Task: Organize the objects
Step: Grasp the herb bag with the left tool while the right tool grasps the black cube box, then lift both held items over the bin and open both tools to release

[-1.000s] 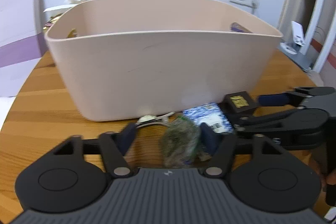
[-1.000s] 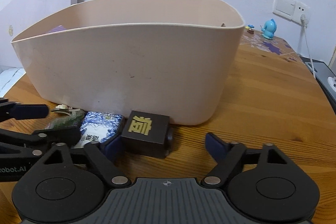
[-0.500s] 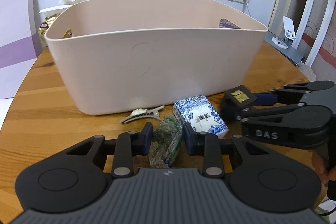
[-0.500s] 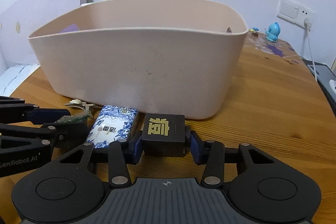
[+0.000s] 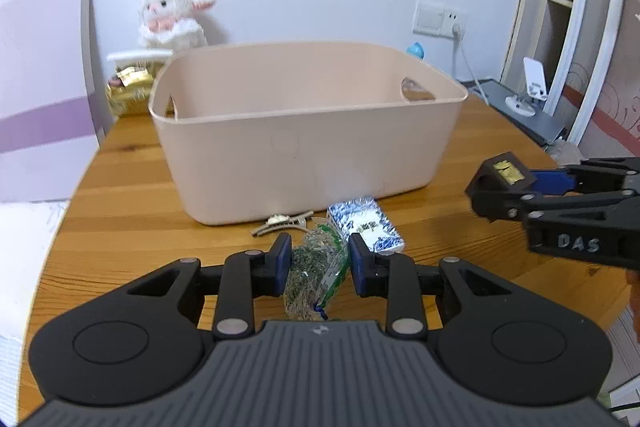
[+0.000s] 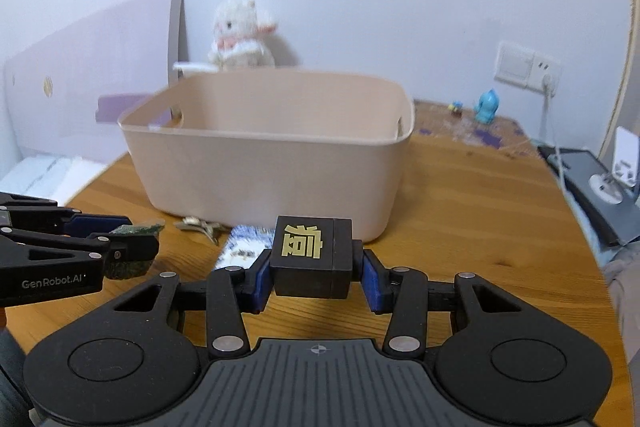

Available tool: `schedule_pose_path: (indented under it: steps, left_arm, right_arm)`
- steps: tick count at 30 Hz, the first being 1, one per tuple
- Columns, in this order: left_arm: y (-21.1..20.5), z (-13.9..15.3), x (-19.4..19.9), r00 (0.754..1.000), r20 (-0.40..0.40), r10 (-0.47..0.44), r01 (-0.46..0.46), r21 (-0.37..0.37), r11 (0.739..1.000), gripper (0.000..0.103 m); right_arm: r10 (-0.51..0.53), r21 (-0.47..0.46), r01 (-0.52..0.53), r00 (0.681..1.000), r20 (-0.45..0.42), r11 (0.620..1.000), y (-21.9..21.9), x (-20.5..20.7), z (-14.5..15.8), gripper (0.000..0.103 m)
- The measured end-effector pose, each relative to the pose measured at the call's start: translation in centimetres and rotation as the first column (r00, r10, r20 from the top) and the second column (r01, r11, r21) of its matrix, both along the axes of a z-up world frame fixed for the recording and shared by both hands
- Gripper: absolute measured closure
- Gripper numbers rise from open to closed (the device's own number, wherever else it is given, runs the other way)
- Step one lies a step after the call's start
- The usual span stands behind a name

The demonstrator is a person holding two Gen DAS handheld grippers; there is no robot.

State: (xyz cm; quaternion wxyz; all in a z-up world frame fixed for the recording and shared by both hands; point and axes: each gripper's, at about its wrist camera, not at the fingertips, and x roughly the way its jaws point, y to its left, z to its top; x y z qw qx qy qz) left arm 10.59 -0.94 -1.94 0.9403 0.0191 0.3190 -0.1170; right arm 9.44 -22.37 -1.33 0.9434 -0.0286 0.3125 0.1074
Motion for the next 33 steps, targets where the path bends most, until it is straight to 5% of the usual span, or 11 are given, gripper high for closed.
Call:
schedule_pose_path:
  steps: [16,26,33]
  left_arm:
    - [0.2,6.7,-0.9,0.984,0.180,-0.010,0.004,0.034,0.999,0.070]
    - [-1.0,7.4,5.9,0.979,0.204,0.001,-0.014,0.060,0.998,0.070]
    - [-1.3,5.4,12.3,0.988,0.145,0.049,-0.063,0.092,0.994,0.070]
  right_arm:
    - [-0.031,0.047,0.021,0.973,0.229,0.999,-1.2,-2.8,7.0,0.061]
    - [-0.059,0.020,0.055,0.957,0.283,0.998,-0.8,2.8,8.5,0.061]
    - [-0.059,0.013,0.058,0.978,0.202,0.998,-0.4,9.5,6.9,0.061]
